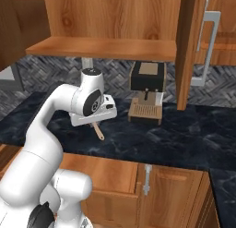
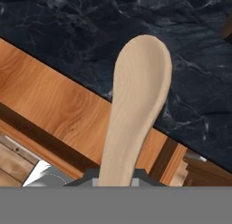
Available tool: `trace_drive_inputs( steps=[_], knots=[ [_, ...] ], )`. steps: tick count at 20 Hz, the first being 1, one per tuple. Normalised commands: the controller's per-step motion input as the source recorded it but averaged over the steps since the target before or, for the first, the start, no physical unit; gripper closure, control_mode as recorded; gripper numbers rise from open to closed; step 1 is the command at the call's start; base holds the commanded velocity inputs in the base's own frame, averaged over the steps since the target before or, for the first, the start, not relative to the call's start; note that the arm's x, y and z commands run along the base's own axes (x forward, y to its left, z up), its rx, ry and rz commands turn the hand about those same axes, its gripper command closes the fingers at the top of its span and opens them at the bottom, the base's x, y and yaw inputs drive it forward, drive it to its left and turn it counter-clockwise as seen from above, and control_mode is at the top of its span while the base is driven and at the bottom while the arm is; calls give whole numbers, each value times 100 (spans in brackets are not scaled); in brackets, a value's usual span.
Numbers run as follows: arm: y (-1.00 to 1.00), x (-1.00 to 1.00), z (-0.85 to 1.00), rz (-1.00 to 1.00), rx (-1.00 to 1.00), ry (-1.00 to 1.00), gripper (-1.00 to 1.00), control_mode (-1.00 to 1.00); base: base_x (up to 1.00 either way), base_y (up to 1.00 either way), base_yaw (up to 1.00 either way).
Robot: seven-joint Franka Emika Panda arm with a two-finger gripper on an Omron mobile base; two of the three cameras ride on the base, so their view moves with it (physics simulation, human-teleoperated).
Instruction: Organize the utensils by type. Pick up the wooden spoons from the counter and place them in the open cabinet. Then pick up the metallic utensils from the counter and place them in the open drawer.
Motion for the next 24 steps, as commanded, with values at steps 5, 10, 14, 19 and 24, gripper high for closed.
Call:
trace_drive_inputs(
  steps=[5, 10, 14, 19, 24],
  knots=[
    [0, 0, 0, 0, 0, 0, 100, 100, 30, 20, 0],
    [0, 0, 0, 0, 0, 0, 100, 100, 30, 20, 0],
    [0, 0, 0, 0, 0, 0, 100, 100, 31, 22, 0],
    [0, 0, 0, 0, 0, 0, 100, 100, 4, 13, 0],
    [1, 0, 0, 0, 0, -3, 100, -100, 0, 0, 0]
  ],
)
